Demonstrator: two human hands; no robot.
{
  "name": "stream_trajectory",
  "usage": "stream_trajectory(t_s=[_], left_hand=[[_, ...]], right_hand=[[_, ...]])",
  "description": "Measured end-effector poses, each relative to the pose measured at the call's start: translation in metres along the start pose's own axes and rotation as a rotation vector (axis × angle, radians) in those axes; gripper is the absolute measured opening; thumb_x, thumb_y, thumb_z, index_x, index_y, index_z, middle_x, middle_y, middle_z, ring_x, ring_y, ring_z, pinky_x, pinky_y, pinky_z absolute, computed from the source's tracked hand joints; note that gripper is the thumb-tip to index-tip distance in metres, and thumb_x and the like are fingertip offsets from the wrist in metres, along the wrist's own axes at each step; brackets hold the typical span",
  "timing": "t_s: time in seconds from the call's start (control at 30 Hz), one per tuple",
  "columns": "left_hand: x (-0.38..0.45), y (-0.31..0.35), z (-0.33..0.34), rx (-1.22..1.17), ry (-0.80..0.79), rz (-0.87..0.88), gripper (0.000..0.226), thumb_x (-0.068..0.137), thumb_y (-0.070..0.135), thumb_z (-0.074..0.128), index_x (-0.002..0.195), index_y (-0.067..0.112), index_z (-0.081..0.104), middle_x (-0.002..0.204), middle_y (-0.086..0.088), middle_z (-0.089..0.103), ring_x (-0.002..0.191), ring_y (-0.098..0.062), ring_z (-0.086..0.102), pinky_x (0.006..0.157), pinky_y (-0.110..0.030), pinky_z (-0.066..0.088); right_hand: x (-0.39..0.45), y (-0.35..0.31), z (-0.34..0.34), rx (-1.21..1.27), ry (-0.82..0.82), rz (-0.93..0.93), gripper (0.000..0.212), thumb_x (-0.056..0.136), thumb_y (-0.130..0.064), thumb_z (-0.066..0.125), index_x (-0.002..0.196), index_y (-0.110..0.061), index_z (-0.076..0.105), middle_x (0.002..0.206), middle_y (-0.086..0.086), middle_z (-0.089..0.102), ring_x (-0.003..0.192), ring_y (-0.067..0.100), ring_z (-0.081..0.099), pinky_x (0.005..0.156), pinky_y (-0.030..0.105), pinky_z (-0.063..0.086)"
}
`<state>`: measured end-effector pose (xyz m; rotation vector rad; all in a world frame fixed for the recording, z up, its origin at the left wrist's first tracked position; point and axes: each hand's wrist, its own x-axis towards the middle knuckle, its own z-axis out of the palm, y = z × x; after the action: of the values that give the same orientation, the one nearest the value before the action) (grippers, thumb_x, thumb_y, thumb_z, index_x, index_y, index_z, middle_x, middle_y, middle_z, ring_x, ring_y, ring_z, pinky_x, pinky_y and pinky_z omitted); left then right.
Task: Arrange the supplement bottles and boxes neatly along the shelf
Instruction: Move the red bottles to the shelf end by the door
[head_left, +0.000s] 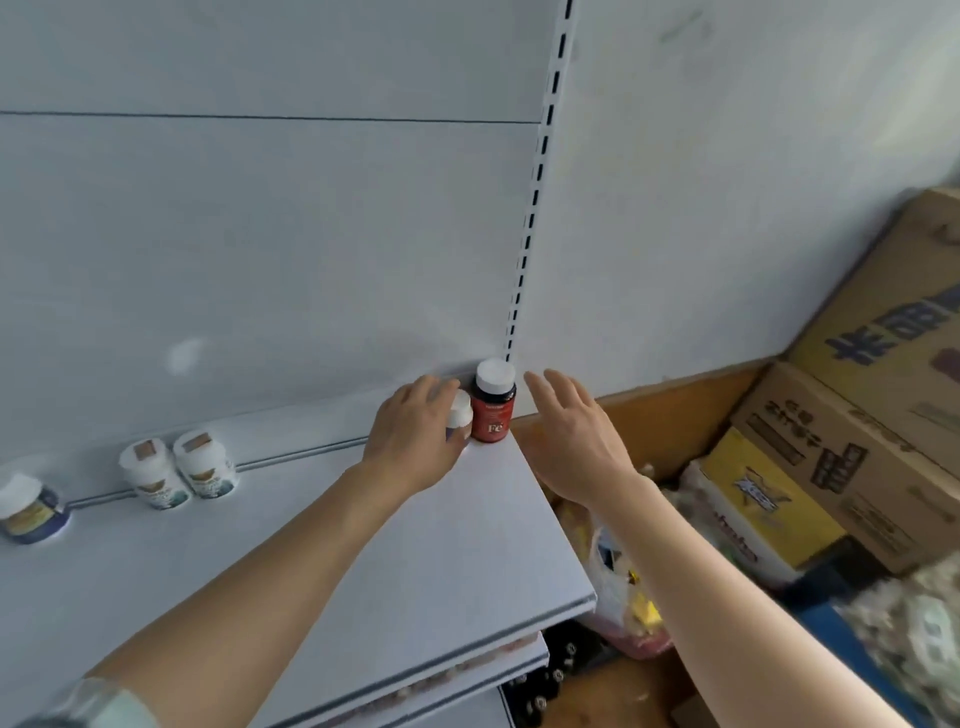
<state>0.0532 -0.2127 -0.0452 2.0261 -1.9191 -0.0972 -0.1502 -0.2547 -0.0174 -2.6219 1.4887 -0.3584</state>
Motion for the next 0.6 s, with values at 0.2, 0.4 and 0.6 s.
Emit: stream_trajectory(t_s=[0.2, 0.4, 0.6], left_hand=[[0.016, 0.0, 0.018, -0.012, -0.068, -0.028, 0.05, 0.092, 0.032, 0.056, 0.14, 0.02, 0.044, 0.134, -0.003, 0.049, 0.117, -0.031, 0.05, 0.092, -0.04, 0.045], [0.022, -0.003, 0.029, -0.085, -0.012, -0.057, 0.031, 0.093, 0.03, 0.057, 0.122, 0.018, 0.052, 0.121, -0.002, 0.054, 0.108, -0.03, 0.053, 0.081, -0.042, 0.048], [0.025, -0.003, 0.03, -0.112, 0.047, -0.07, 0.021, 0.09, 0.018, 0.056, 0.111, 0.016, 0.058, 0.112, -0.003, 0.059, 0.102, -0.032, 0.057, 0.074, -0.043, 0.049]], right_hand=[[0.043, 0.016, 0.015, 0.062, -0.084, -0.092, 0.058, 0.1, -0.026, 0.045, 0.152, -0.028, 0.018, 0.157, 0.004, 0.023, 0.142, 0.026, 0.024, 0.111, 0.039, 0.034], [0.07, 0.019, 0.03, 0.126, -0.08, -0.184, 0.039, 0.097, -0.023, 0.05, 0.134, -0.022, 0.043, 0.139, 0.005, 0.044, 0.121, 0.029, 0.046, 0.091, 0.041, 0.048], [0.083, 0.016, 0.039, 0.203, -0.002, -0.153, 0.025, 0.095, -0.023, 0.057, 0.116, -0.01, 0.053, 0.121, 0.013, 0.056, 0.086, 0.031, 0.055, 0.066, 0.032, 0.038]])
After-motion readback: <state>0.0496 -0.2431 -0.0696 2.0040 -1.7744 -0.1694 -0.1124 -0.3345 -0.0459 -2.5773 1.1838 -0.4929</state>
